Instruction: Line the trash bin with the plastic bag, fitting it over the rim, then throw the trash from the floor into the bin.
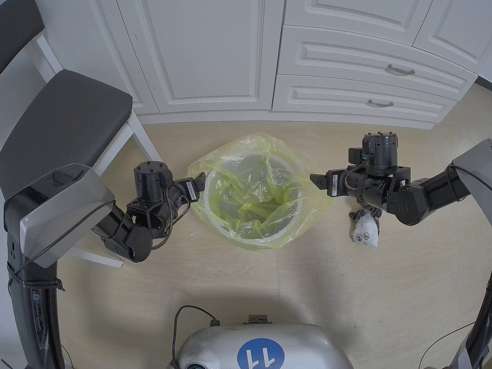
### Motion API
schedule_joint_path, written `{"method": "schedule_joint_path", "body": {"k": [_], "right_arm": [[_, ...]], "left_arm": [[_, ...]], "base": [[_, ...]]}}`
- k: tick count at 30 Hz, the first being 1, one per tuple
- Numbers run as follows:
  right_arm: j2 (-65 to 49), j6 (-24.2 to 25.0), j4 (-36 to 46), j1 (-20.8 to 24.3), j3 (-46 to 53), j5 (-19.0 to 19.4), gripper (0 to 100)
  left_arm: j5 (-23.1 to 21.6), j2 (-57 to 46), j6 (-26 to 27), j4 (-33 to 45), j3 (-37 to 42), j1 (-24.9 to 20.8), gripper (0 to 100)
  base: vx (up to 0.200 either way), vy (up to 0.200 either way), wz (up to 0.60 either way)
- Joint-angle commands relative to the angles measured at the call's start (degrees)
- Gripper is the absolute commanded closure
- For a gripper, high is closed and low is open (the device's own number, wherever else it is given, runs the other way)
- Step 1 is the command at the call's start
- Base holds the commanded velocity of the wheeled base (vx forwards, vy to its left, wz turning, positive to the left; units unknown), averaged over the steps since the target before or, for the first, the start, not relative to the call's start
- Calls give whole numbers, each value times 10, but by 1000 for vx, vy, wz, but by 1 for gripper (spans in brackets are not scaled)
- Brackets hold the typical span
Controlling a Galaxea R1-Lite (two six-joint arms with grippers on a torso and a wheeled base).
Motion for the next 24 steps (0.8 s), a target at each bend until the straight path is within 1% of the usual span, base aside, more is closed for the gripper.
{"method": "schedule_joint_path", "body": {"k": [1, 3, 7, 11, 14, 20, 21, 22, 23, 24], "right_arm": [[-12, -1, -1, -1, 8, -6, 0], [-26, -3, -1, 5, 27, -1, 0], [-12, -3, -3, 10, 25, -8, 0], [17, -4, -2, 5, 7, -7, 0], [37, -3, -2, 4, -9, -9, 0], [65, 6, -2, 2, -40, -13, 0], [73, 14, -2, 3, -58, -26, 0], [74, 16, -2, 2, -61, -29, 0], [91, 35, -2, 3, -94, -61, 0], [99, 48, -2, 2, -110, -76, 0]], "left_arm": [[10, 34, -10, -4, -33, 20, 0], [10, 29, -27, -4, -28, 18, 0], [5, 16, -34, 2, -18, 17, 0], [5, 10, -41, -4, -23, 17, 0], [2, -4, -70, -5, -24, 17, 0], [0, 4, -94, -15, -41, 19, 0], [-2, 7, -95, -14, -38, 20, 0], [-2, 7, -95, -14, -38, 20, 0], [-9, 20, -99, -16, -43, 20, 0], [-9, 26, -99, -19, -47, 21, 0]], "base": [[0, 0, 0], [0, 0, 0], [0, 0, 0], [0, 0, 0], [0, 0, 0], [0, 0, 0], [0, 0, 0], [0, 0, 0], [0, 0, 0], [0, 0, 0]]}}
